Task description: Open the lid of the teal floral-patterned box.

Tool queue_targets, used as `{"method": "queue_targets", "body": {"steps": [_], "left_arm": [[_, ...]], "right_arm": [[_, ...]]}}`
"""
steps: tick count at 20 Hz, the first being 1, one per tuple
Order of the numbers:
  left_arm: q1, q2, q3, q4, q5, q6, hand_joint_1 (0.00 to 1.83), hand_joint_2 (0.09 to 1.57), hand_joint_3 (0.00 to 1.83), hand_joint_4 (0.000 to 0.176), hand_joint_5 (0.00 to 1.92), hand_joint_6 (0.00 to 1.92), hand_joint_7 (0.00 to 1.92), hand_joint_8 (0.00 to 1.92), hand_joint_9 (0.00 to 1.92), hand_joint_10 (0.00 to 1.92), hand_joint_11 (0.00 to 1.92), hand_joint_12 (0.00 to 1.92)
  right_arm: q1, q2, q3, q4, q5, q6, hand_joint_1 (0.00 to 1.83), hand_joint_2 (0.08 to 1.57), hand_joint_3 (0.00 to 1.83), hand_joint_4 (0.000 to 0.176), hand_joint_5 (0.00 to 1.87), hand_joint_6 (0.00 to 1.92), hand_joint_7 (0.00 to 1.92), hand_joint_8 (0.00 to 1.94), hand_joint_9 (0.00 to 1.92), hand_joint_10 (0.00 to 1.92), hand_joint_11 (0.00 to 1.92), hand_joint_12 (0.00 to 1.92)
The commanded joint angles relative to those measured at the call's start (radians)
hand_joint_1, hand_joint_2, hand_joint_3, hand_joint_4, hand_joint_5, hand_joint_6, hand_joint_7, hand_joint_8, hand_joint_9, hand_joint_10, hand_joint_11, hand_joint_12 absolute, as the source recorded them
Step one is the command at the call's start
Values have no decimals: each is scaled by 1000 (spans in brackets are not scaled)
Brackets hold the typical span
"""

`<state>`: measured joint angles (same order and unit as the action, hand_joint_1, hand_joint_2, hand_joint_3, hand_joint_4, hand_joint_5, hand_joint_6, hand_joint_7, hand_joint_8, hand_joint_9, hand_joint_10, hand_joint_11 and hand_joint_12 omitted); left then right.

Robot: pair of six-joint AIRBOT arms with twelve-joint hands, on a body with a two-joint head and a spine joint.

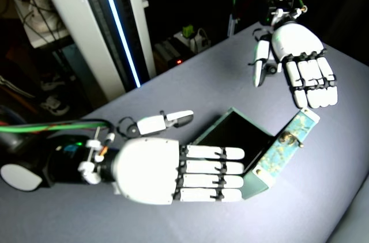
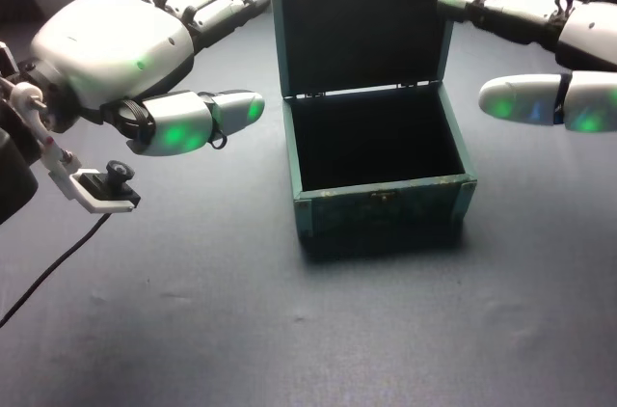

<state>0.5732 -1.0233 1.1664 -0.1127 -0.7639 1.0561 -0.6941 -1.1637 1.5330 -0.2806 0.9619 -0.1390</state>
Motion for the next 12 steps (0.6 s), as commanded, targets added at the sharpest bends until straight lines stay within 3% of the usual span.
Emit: {"method": "queue_targets", "body": {"steps": [1,2,7,9,11,12], "left_arm": [[3,16,-2,-10,-146,1,0,1339,0,0,54,4,51,5,73,4,0,251],[15,29,-15,-11,-168,0,0,1333,0,0,54,3,55,7,75,4,0,246],[146,146,-140,-14,-378,-23,0,1364,5,0,72,0,74,0,82,0,0,176],[201,180,-177,-19,-485,-68,0,1376,0,0,130,1,125,0,136,2,0,384],[257,196,-203,-38,-574,-82,0,1351,0,0,148,2,128,3,135,4,0,417],[281,201,-214,-46,-612,-86,0,1436,30,0,145,1,119,2,126,2,0,401]], "right_arm": [[11,11,-3,46,106,4,0,1180,0,28,63,7,0,0,0,0,0,0],[11,20,-12,46,111,4,0,1199,0,0,58,4,11,4,0,0,0,0],[-5,53,-103,54,190,-28,0,1220,10,0,78,7,52,10,25,6,27,14],[-33,80,-142,78,249,-40,0,1214,5,0,83,7,54,9,25,6,33,17],[-84,106,-180,124,331,-58,0,1202,0,0,99,12,76,15,45,12,35,18],[-108,117,-195,145,367,-65,0,1200,0,0,76,2,49,3,8,2,6,3]]}}
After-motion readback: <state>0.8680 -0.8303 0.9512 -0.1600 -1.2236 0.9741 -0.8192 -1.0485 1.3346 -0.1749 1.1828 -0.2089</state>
